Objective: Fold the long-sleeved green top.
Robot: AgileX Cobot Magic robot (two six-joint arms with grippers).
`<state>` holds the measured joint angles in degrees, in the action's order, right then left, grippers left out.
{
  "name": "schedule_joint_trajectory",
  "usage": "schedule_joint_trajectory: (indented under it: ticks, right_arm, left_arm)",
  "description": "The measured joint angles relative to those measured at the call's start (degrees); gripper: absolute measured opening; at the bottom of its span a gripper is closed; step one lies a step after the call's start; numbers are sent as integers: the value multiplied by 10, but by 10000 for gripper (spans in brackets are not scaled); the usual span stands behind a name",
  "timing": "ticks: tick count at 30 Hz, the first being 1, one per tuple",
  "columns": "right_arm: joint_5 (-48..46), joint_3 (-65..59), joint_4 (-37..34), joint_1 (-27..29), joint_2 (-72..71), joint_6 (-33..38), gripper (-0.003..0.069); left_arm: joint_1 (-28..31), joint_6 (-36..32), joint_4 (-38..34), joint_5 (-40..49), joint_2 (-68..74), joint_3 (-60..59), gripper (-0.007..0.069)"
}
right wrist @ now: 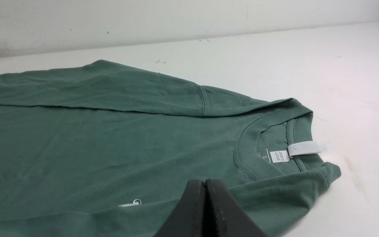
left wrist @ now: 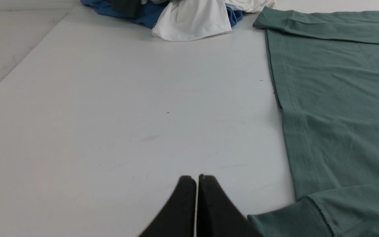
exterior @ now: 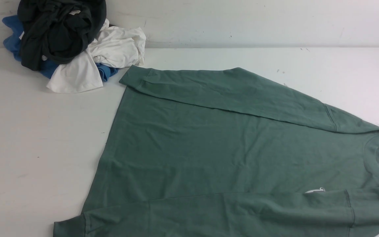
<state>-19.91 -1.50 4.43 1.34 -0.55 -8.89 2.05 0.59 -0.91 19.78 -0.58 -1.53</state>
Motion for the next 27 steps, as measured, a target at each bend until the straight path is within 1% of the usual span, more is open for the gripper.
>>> schedule_joint_trajectory:
  ticks: [27]
  right_arm:
    - [0,0,-6,0,0,0,-15]
  left_arm:
    - [0,0,0,0,0,0,-7]
